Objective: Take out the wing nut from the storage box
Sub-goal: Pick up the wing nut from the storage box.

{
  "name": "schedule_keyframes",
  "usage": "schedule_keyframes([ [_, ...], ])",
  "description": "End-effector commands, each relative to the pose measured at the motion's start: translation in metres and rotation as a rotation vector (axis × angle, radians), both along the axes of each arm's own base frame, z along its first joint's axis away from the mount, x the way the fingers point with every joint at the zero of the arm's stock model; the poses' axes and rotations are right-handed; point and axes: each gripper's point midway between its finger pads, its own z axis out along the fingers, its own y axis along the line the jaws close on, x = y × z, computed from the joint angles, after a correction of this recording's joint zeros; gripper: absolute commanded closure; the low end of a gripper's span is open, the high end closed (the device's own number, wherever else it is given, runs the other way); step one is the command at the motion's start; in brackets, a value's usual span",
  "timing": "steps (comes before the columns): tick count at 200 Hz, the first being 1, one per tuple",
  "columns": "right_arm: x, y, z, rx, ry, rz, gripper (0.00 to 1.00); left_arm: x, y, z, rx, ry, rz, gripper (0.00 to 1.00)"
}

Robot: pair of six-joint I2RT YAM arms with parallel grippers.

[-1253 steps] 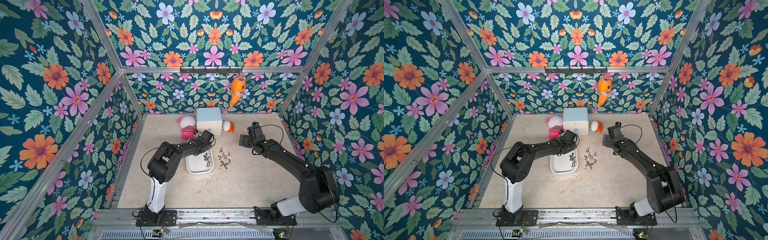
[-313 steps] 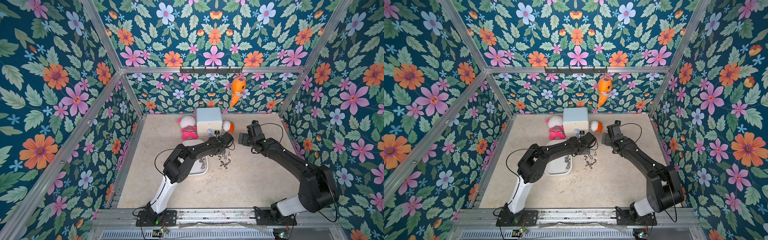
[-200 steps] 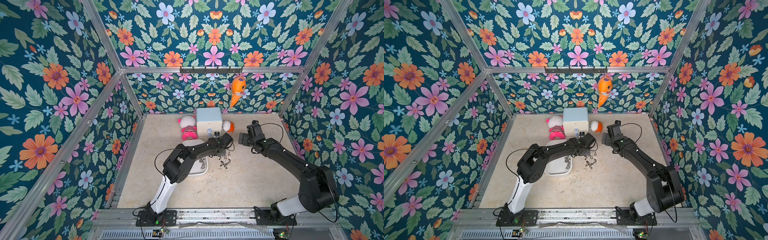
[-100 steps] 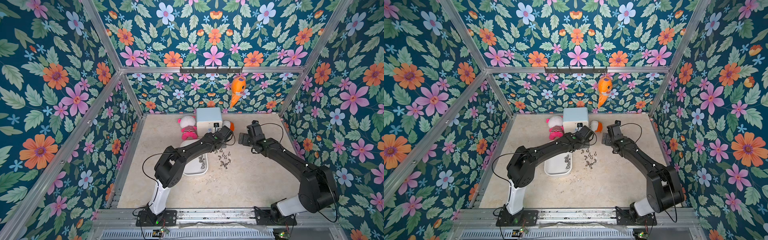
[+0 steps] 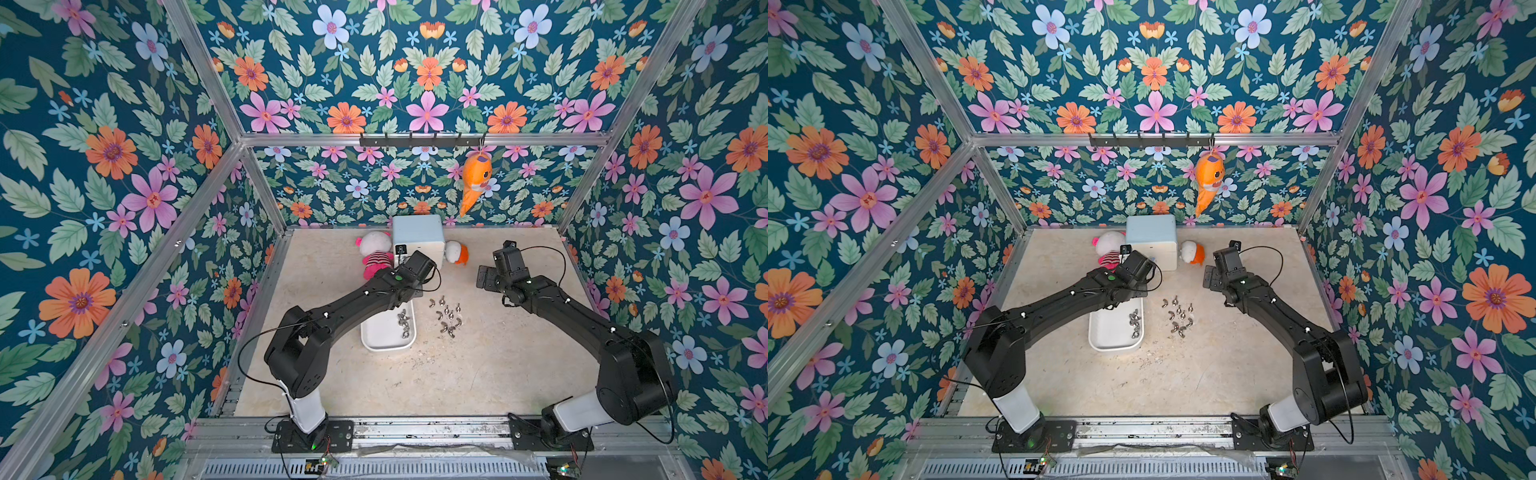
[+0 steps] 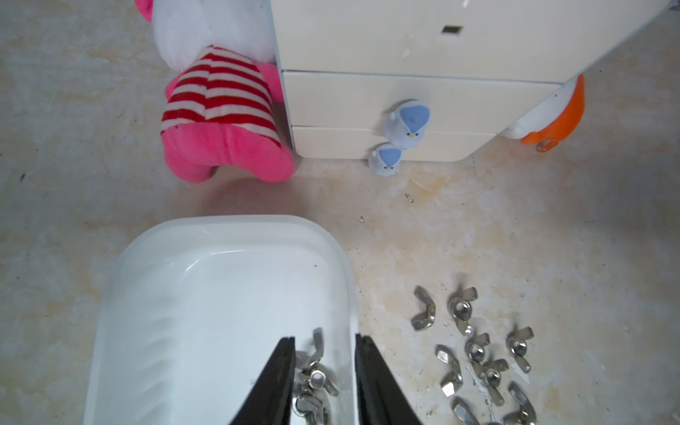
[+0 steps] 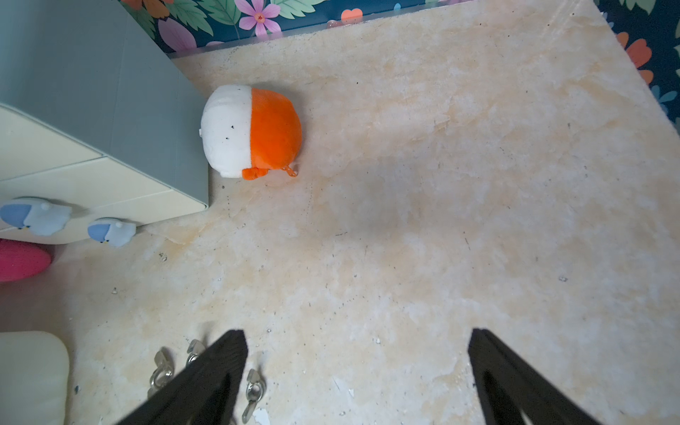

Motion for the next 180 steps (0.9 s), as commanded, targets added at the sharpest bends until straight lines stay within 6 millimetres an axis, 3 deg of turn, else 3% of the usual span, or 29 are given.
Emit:
schedule_keyframes([
  [1,0.001,-0.001,0.002,-0.012,0.000,-0.005,0.01,-0.004,0.008,-0.005,-0.003,0.007,-0.008,0.65],
  [54,0.003,0.000,0.004,-0.015,-0.002,-0.003,0.01,-0.024,0.006,-0.038,-0.035,0.101,-0.053,0.66],
  [114,0.005,0.004,0.005,-0.019,-0.002,0.005,0.01,-0.034,0.001,-0.073,-0.048,0.179,-0.063,0.67],
  [180,0.007,0.005,0.007,-0.020,-0.007,0.009,0.01,-0.043,0.013,-0.091,-0.008,0.218,-0.026,0.68],
])
